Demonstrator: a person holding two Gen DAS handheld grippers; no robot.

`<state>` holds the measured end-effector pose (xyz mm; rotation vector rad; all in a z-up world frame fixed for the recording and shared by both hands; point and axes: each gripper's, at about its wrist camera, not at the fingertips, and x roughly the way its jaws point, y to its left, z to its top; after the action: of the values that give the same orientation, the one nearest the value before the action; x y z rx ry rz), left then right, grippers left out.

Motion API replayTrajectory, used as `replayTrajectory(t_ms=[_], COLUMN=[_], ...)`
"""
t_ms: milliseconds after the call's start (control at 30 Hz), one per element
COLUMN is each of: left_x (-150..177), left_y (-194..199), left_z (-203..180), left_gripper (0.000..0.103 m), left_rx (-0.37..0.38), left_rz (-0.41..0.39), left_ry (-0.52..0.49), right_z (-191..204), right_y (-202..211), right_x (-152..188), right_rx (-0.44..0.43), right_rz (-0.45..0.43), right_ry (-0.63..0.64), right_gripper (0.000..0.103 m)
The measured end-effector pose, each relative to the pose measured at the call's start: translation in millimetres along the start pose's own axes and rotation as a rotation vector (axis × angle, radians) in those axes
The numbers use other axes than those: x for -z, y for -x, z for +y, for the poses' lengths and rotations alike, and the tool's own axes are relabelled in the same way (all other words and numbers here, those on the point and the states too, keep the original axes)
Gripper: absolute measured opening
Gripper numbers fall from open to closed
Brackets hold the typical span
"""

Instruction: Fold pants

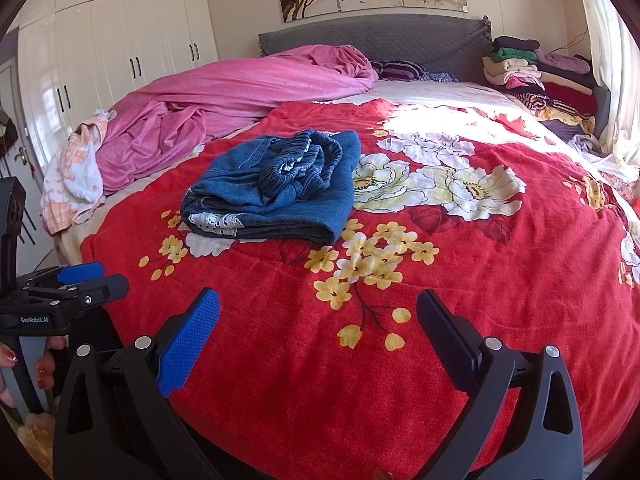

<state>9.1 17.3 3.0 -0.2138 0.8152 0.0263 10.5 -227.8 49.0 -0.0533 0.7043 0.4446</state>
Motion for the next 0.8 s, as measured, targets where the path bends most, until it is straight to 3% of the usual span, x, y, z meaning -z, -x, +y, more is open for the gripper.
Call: replayTrajectory(t_ms=[800], left_x=[0.6], left_y=[-0.2], left_z=[1.2], left_gripper=[0.093], left_rx=[-0.006], left_rz=[0.004], left_ry=[-0.002], right_z=[0.7], right_y=[-0.1], right_x=[1.2], right_rx=[0.001], right_rz=[0.006], right_ry=[-0.004], right_gripper=[0.098])
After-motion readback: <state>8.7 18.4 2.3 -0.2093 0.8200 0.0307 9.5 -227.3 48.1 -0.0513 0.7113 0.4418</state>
